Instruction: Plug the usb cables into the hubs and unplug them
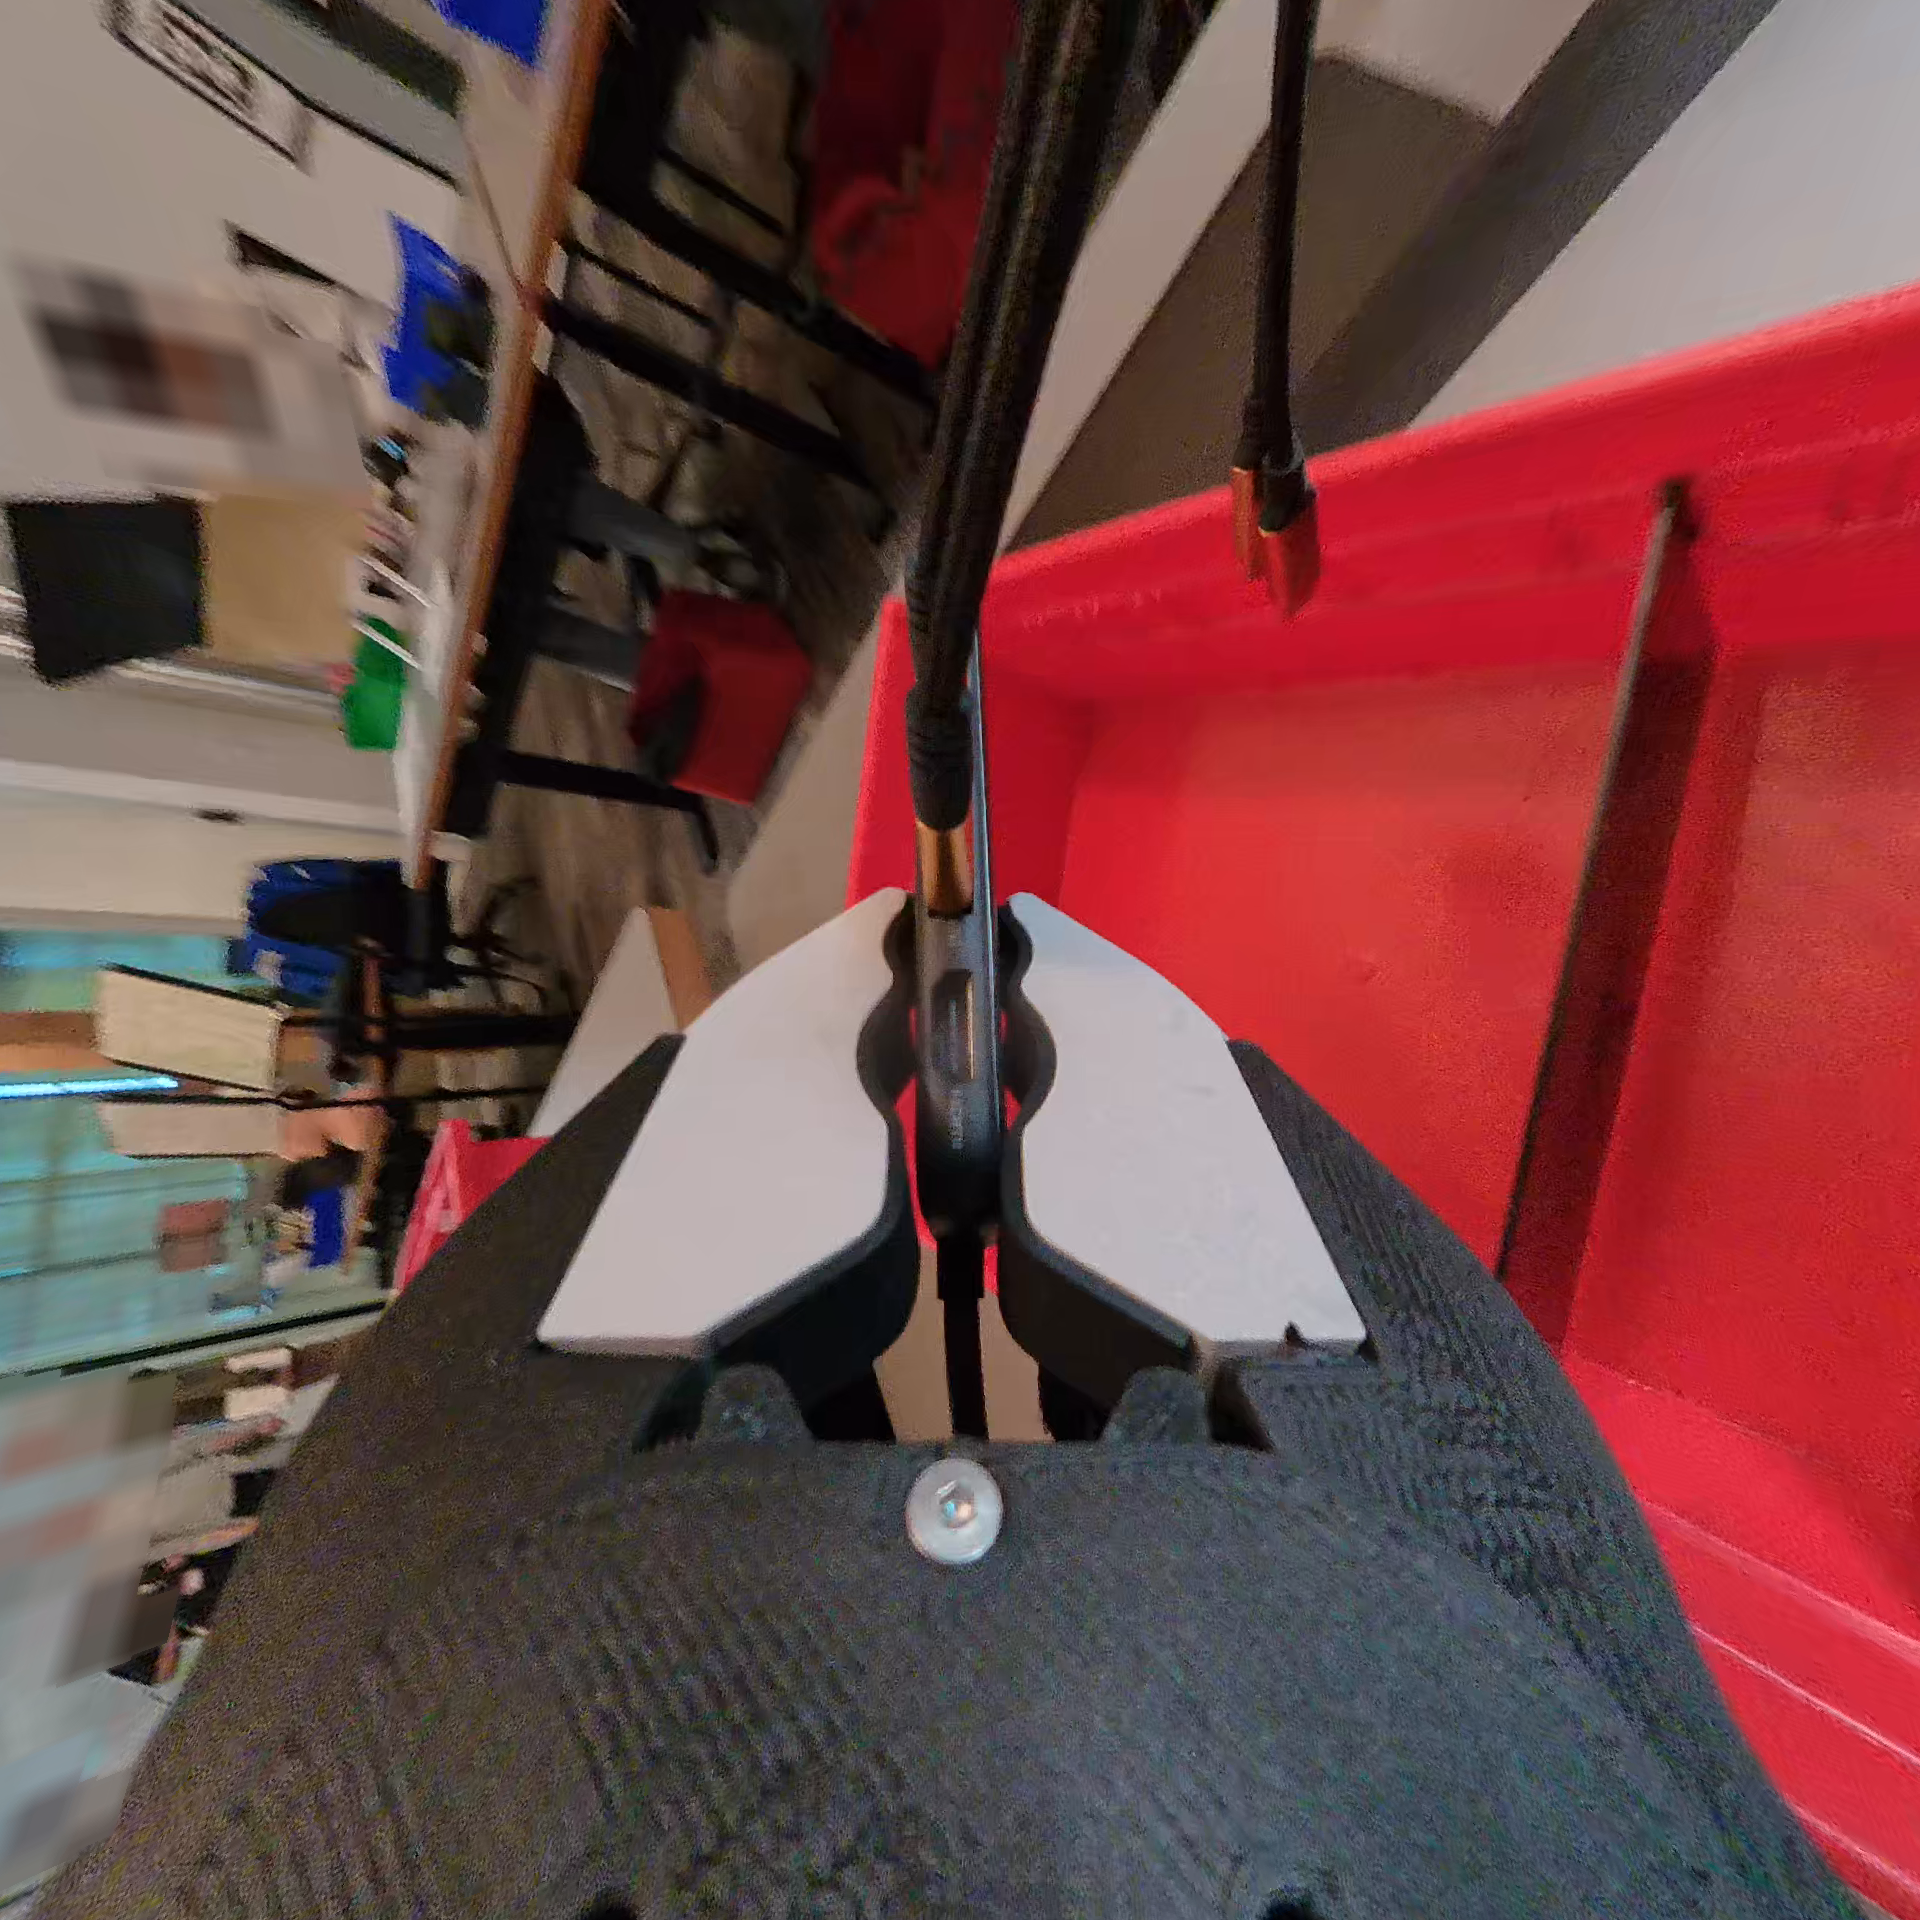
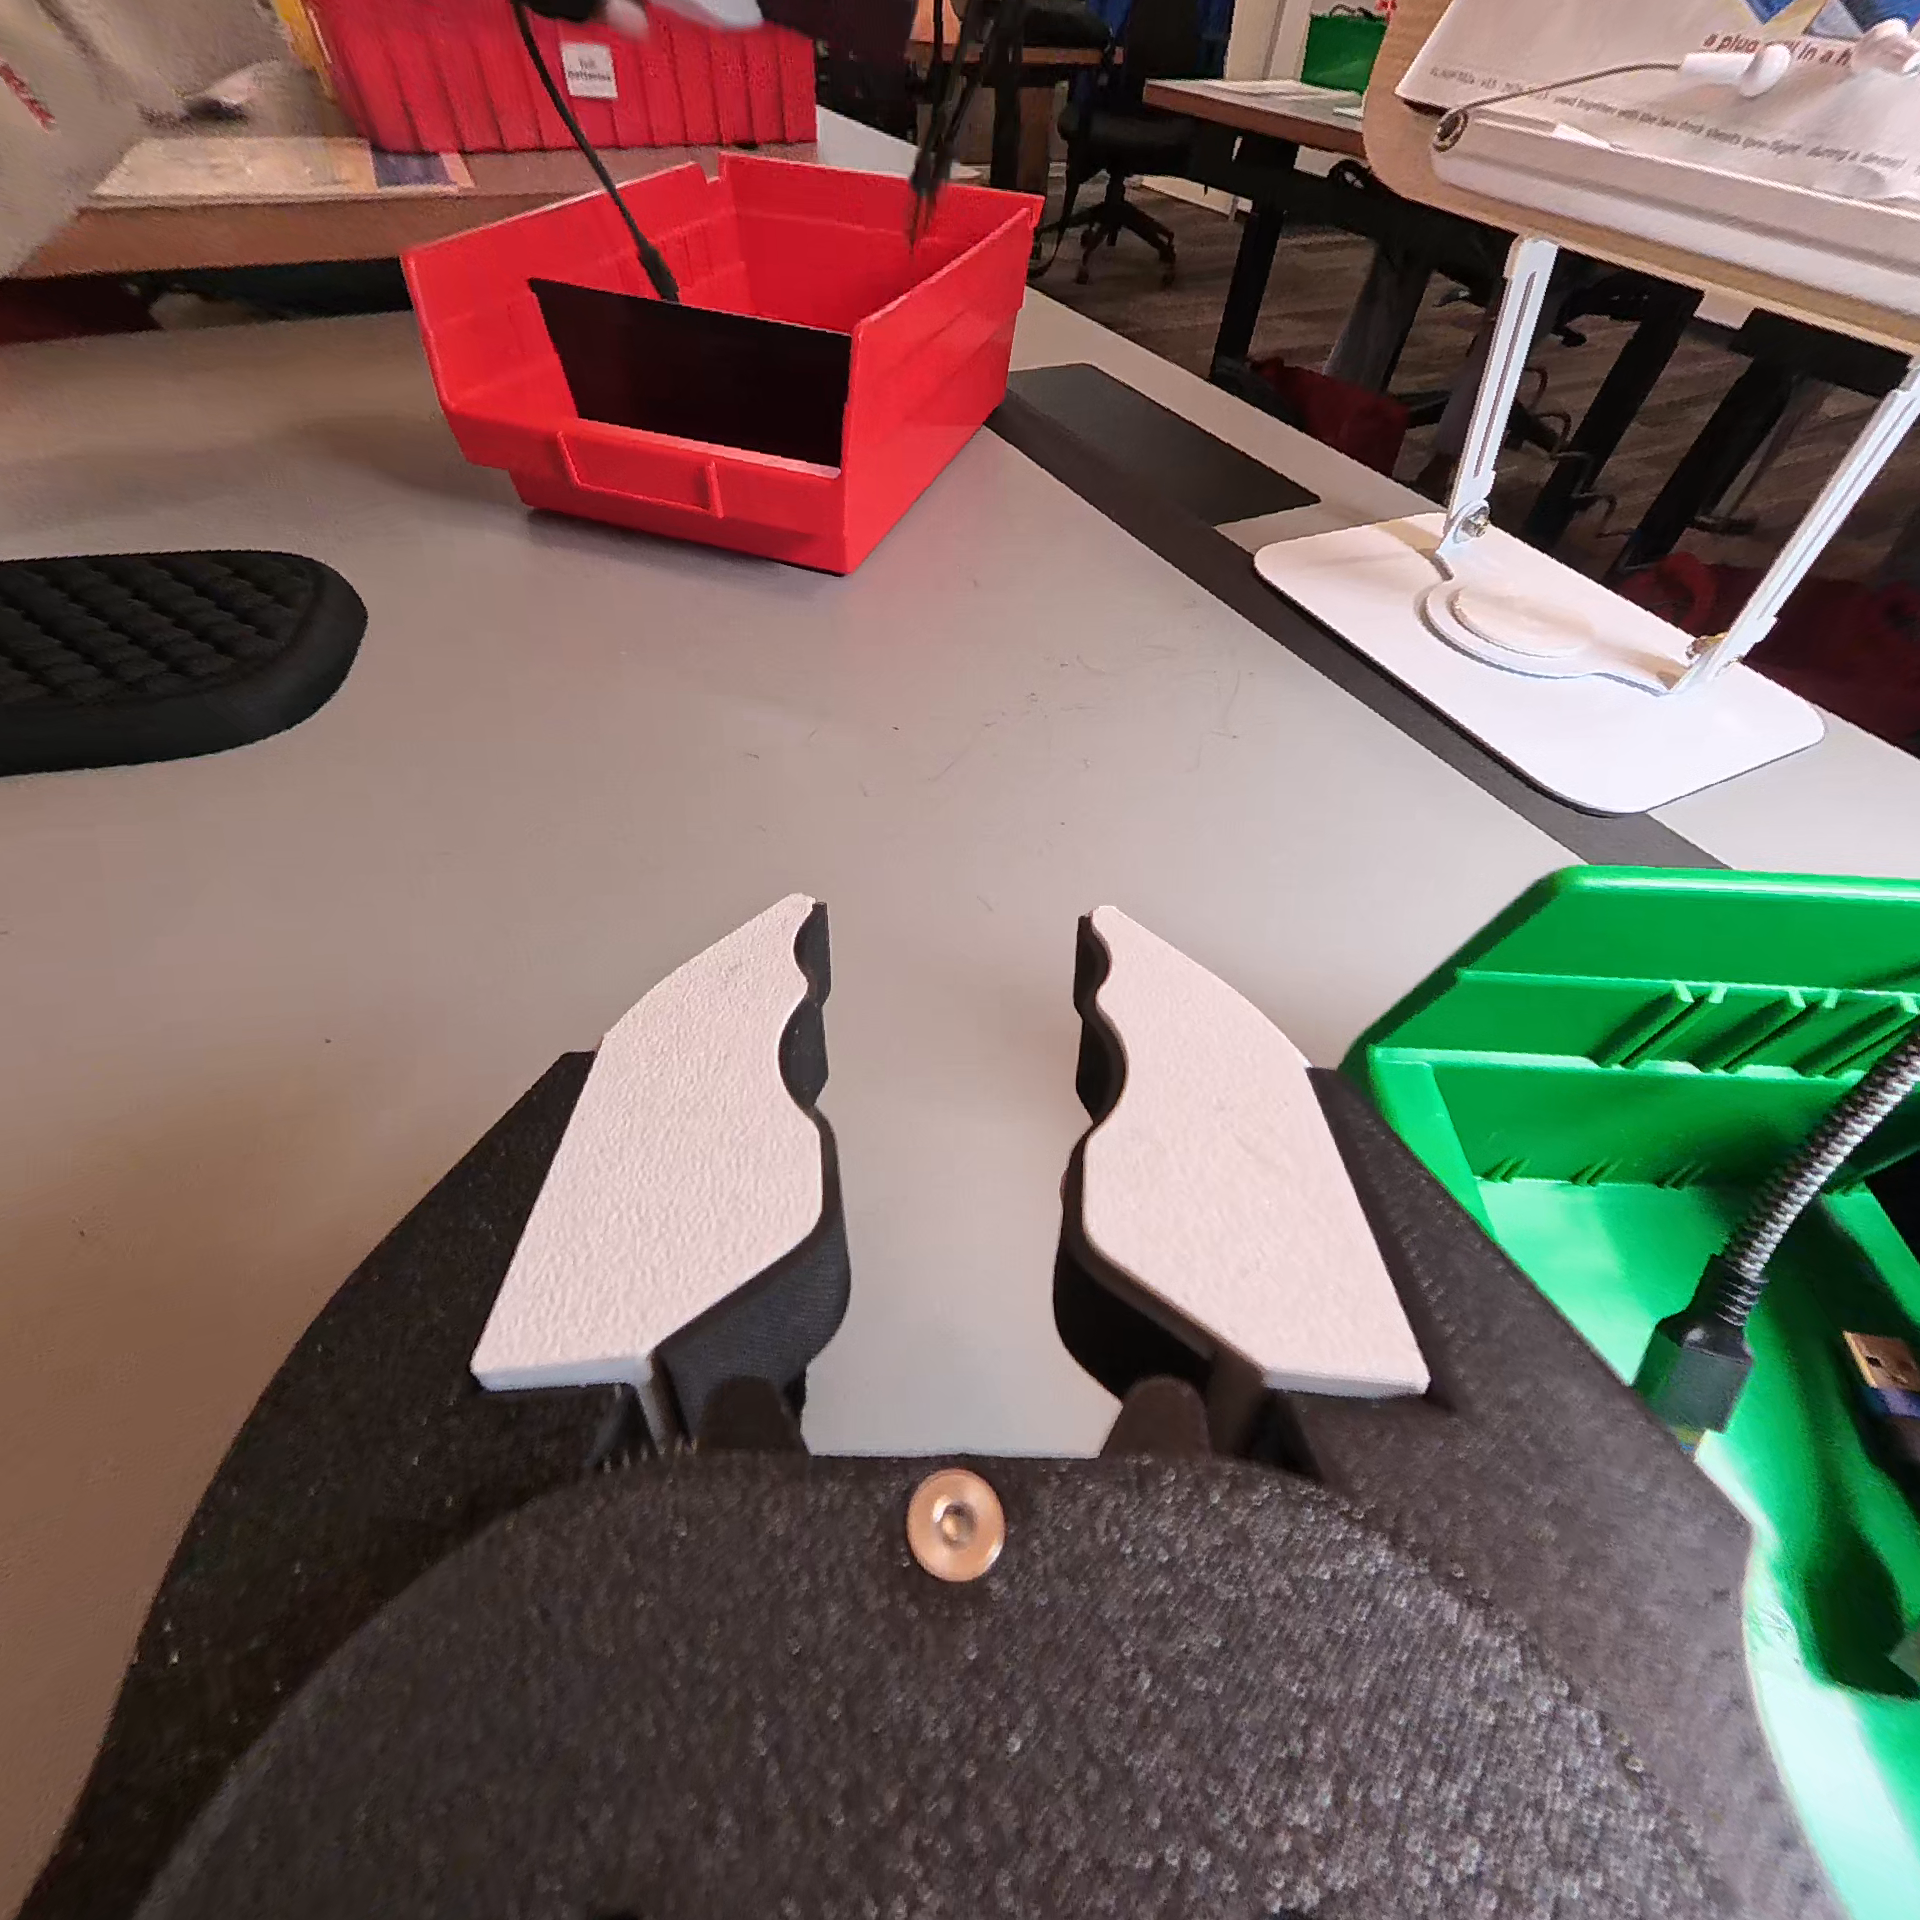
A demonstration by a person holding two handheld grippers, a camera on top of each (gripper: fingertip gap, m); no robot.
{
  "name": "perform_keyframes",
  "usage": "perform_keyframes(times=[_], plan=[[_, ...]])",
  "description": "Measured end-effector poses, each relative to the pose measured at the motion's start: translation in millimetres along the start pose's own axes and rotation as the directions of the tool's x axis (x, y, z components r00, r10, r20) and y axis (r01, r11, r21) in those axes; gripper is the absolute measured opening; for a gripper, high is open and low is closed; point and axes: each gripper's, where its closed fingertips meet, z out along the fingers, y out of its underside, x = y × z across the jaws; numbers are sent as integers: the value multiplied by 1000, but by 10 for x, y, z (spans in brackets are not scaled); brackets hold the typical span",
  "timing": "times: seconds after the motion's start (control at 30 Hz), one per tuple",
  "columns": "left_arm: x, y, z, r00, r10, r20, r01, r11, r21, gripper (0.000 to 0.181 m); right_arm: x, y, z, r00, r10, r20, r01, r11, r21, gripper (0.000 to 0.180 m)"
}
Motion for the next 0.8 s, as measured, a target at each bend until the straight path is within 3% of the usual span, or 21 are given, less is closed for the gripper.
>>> perform_keyframes(times=[0.23,0.33,0.43,0.53,0.63,0.8], plan=[[296,-673,-622,999,29,30,-34,976,215,13,-66,-138,-6,1000,2,15,-3,999,49,45],[598,-985,-851,997,1,-80,26,941,336,13,-141,-284,-15,1000,-11,29,8,995,100,46],[1049,-1302,-1093,954,-28,-299,167,876,452,13,-322,-467,-16,996,-22,83,9,988,154,45],[1580,-1556,-1326,830,-17,-558,346,800,489,12,-710,-647,0,975,-62,216,16,978,207,43],[2085,-1687,-1545,614,37,-788,513,740,434,12,-993,-736,32,946,-73,316,-4,972,236,45],[2580,-1555,-1761,266,118,-957,608,749,261,12,-710,-598,51,970,-34,239,-20,975,221,45]])
